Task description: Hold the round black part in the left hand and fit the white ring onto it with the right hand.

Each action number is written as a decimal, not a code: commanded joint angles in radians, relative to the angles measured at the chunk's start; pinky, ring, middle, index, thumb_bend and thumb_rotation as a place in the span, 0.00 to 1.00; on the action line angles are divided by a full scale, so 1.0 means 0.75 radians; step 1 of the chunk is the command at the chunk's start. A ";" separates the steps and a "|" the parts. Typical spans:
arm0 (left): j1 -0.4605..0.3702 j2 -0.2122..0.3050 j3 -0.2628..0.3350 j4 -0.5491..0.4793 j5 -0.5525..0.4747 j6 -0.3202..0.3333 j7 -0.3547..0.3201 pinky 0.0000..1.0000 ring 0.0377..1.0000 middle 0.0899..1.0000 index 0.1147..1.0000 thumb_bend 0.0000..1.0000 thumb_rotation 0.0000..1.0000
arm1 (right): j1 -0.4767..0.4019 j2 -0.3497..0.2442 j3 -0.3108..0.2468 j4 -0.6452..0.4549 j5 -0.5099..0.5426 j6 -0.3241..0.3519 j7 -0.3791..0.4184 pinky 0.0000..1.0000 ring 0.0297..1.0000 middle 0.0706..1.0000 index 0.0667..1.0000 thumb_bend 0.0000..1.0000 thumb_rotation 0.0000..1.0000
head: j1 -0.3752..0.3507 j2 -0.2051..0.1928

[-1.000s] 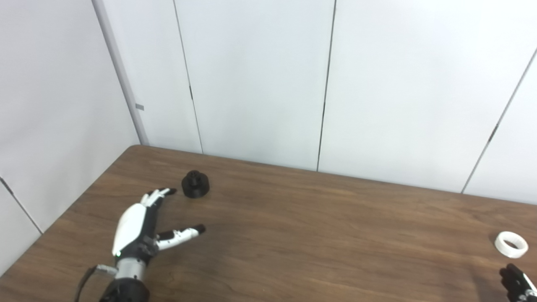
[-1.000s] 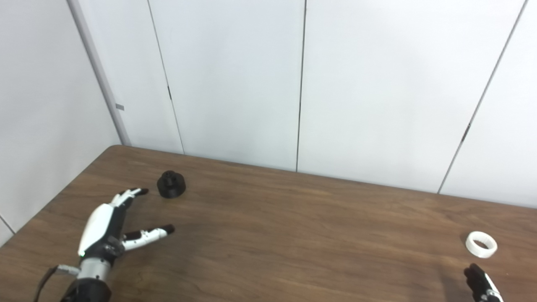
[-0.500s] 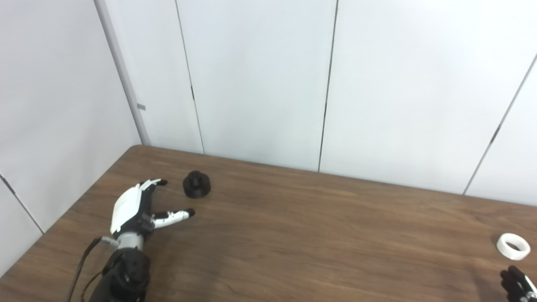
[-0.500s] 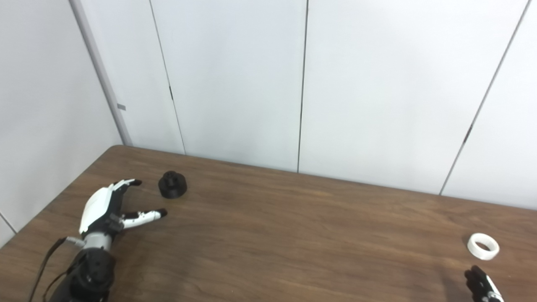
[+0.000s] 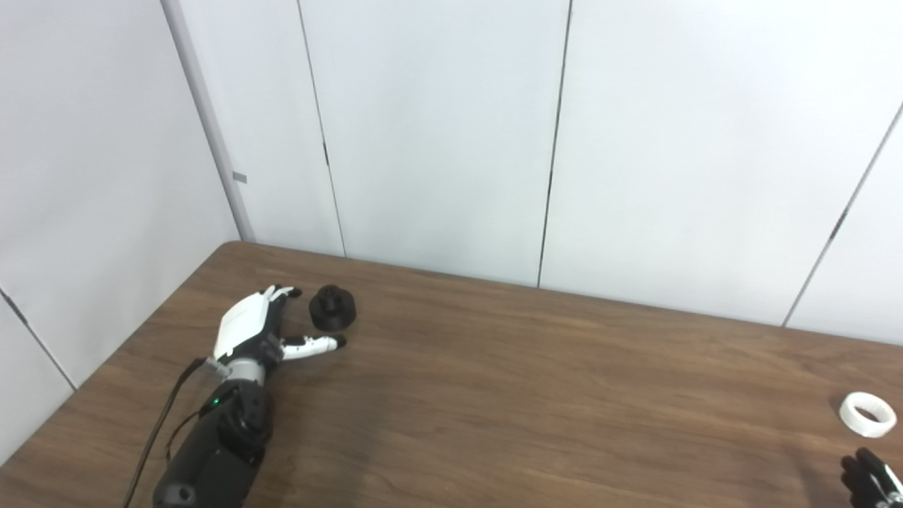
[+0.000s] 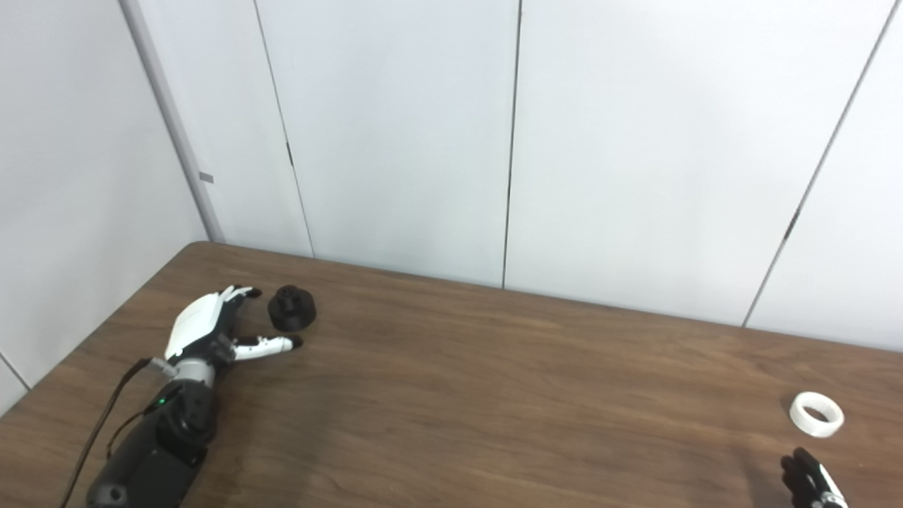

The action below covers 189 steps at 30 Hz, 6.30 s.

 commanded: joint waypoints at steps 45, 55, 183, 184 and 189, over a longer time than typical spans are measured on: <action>-0.252 0.071 -0.096 0.247 -0.068 -0.044 0.096 1.00 1.00 0.93 0.72 0.96 0.35 | 0.088 0.016 0.050 -0.009 0.034 0.018 0.015 1.00 0.98 0.94 0.97 0.66 1.00 | -0.016 0.008; -0.259 0.067 -0.107 0.259 -0.064 -0.048 0.104 1.00 0.99 0.91 0.69 0.95 0.33 | 0.090 0.014 0.053 -0.013 0.029 0.020 0.010 1.00 0.97 0.93 0.97 0.66 1.00 | -0.016 0.010; 0.600 -0.339 -0.546 -0.654 0.426 -0.570 -0.016 1.00 0.89 0.78 0.42 0.52 0.05 | -0.173 -0.095 0.062 -0.400 -0.359 0.637 -0.191 0.89 0.87 0.85 0.78 0.69 0.34 | -0.661 0.351; 0.601 -0.338 -0.545 -0.655 0.427 -0.568 -0.019 1.00 0.89 0.78 0.42 0.52 0.05 | -0.200 -0.119 0.050 -0.396 -0.378 0.657 -0.186 0.89 0.88 0.85 0.77 0.71 0.34 | -0.669 0.352; 0.603 -0.330 -0.542 -0.664 0.422 -0.567 -0.034 1.00 0.90 0.78 0.42 0.52 0.05 | -0.312 -0.230 0.026 -0.349 -0.459 0.729 -0.152 0.94 0.92 0.87 0.72 0.76 0.29 | -0.688 0.349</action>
